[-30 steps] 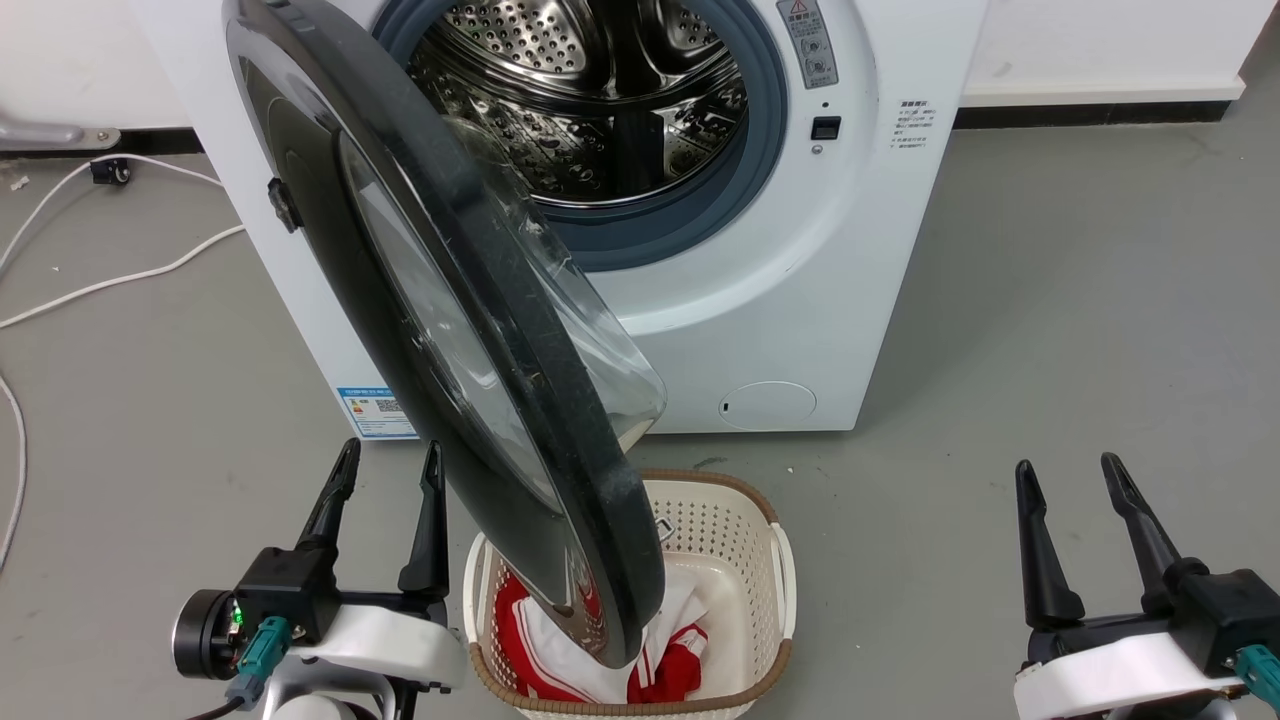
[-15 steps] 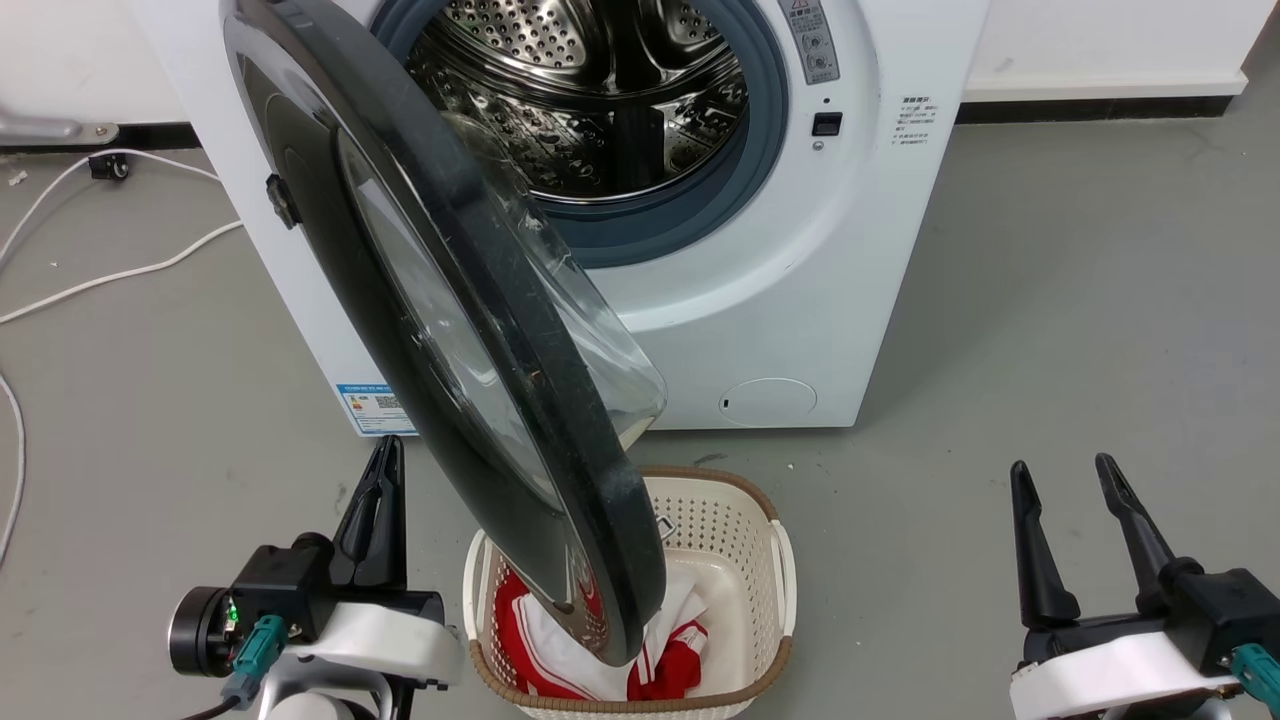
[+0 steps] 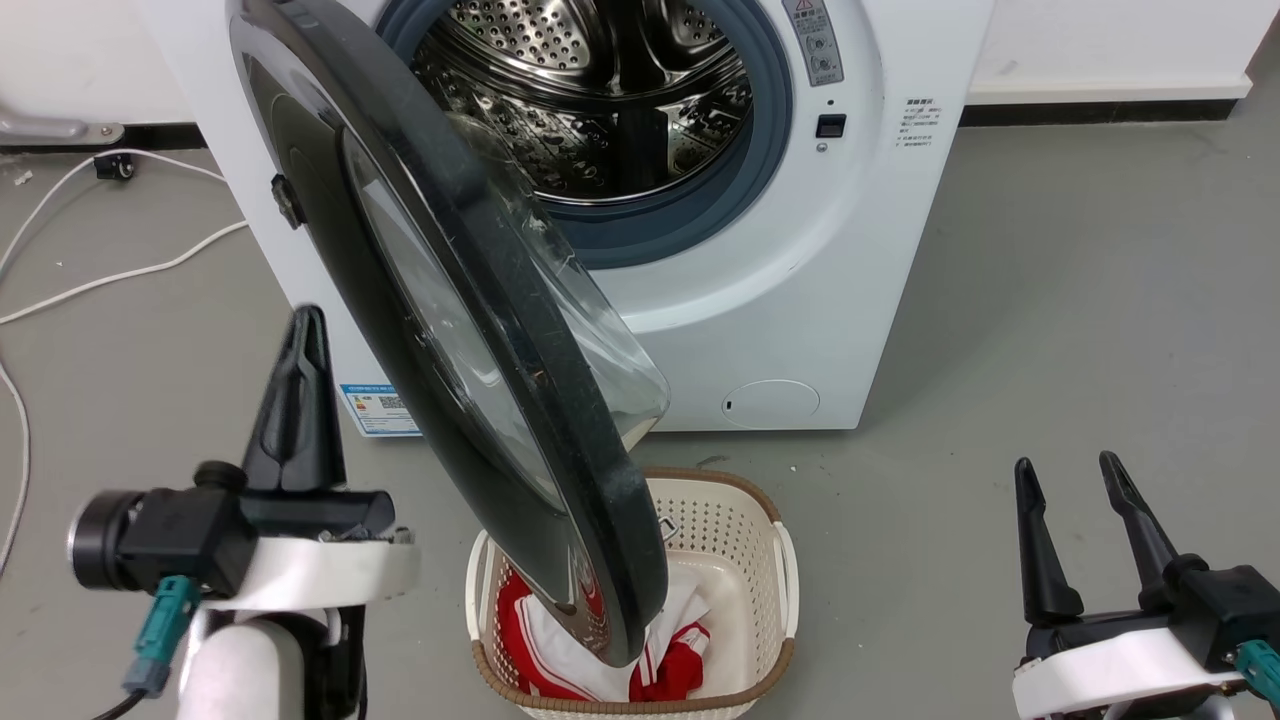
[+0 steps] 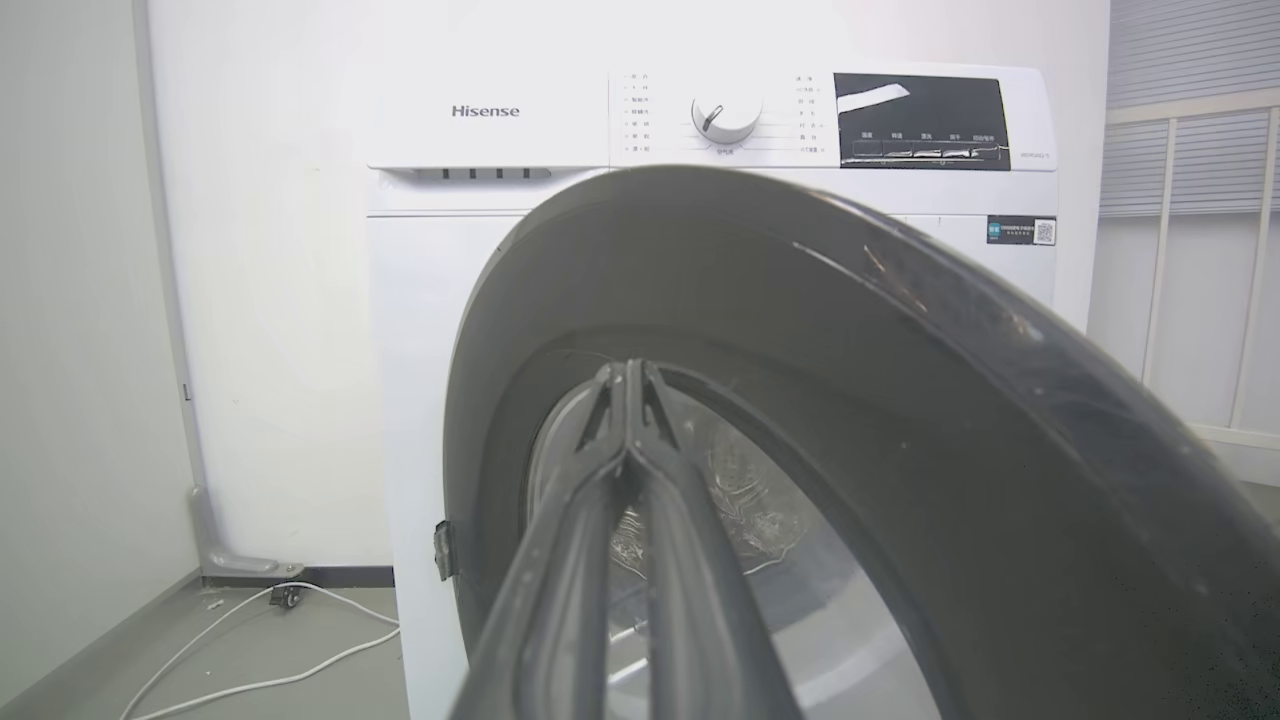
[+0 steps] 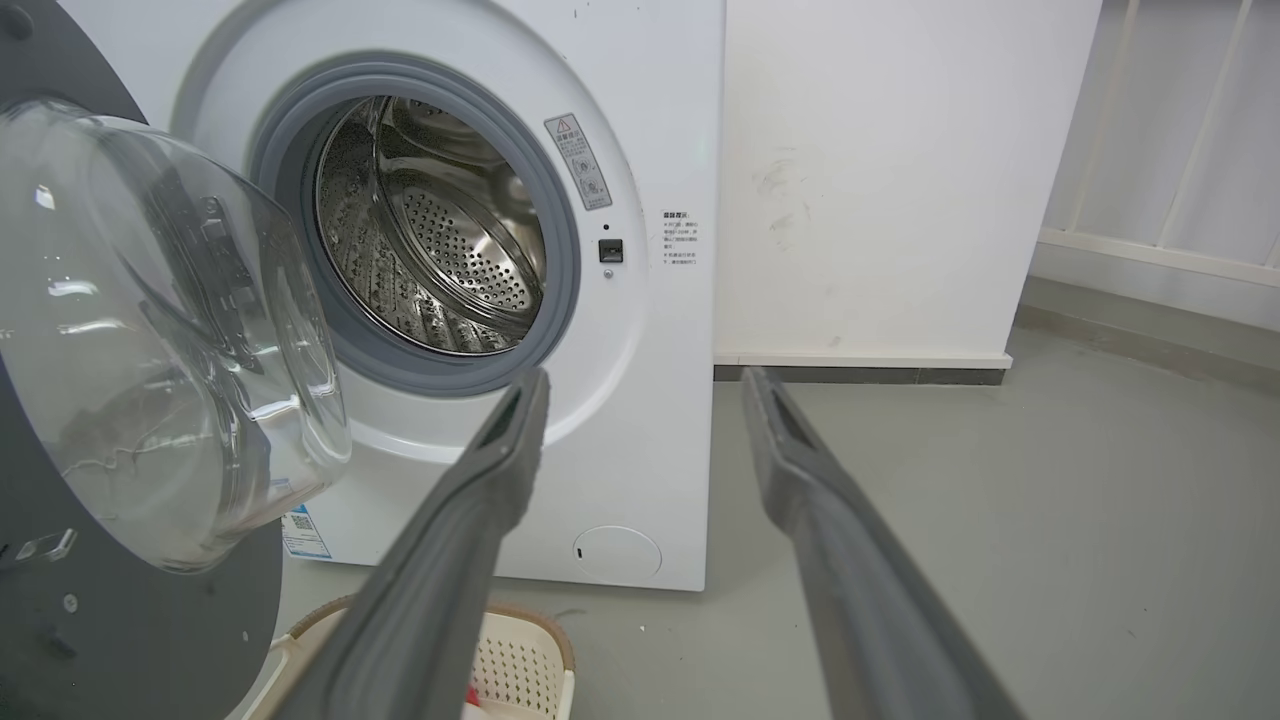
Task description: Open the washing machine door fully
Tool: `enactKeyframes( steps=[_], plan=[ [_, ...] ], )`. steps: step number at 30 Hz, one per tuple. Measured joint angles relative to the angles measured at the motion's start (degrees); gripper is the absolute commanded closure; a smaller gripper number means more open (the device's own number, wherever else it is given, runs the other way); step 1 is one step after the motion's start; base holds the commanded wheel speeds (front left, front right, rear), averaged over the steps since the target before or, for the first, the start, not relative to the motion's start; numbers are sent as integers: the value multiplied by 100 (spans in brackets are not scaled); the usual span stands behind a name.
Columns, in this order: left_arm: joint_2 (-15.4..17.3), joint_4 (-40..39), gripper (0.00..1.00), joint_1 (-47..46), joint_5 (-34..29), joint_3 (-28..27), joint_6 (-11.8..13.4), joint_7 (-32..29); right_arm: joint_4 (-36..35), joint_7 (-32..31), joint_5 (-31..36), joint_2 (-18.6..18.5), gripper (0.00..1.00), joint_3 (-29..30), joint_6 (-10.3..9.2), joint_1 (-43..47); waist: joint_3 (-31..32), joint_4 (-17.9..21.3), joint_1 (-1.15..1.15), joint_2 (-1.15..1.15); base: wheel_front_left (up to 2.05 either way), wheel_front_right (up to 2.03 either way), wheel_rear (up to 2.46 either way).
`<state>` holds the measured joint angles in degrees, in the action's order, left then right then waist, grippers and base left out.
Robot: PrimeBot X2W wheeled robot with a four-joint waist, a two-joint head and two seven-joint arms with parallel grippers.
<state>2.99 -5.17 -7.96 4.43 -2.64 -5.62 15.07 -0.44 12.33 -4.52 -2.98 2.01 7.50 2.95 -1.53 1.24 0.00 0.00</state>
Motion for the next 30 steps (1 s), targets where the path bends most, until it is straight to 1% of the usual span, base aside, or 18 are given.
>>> enactKeyframes(
  steps=[5,8,13,17,19,22,26,30],
  plan=[
    [15,-710,100,-210,-76,64,-40,0,3,1,1,1,0,1,0,-15,31,-2,0,0,0,0,0],
    [13,-1174,100,-359,-116,214,-44,1,4,0,1,1,0,4,0,-14,36,-6,0,0,0,0,0],
    [12,-1852,100,-602,-122,665,-97,1,10,-12,2,1,0,10,0,-13,49,6,0,0,0,0,0],
    [13,-2212,100,-674,-114,1098,-130,1,26,-30,1,1,0,-5,0,-10,75,51,0,0,0,0,0],
    [27,-2307,100,-679,-81,1340,-144,0,33,-32,1,1,0,-12,0,-9,92,75,0,0,0,0,0],
    [41,-2371,100,-613,82,1769,-157,-185,44,-37,1,1,0,-20,1,3,121,114,0,0,0,0,0],
    [68,-2363,100,-300,379,2376,-171,-621,45,-57,0,2,0,-4,1,62,147,144,0,0,0,0,0],
    [182,-2170,100,82,689,2903,-177,-1095,44,-80,-9,1,0,11,0,64,152,137,0,0,0,0,0]
  ],
)
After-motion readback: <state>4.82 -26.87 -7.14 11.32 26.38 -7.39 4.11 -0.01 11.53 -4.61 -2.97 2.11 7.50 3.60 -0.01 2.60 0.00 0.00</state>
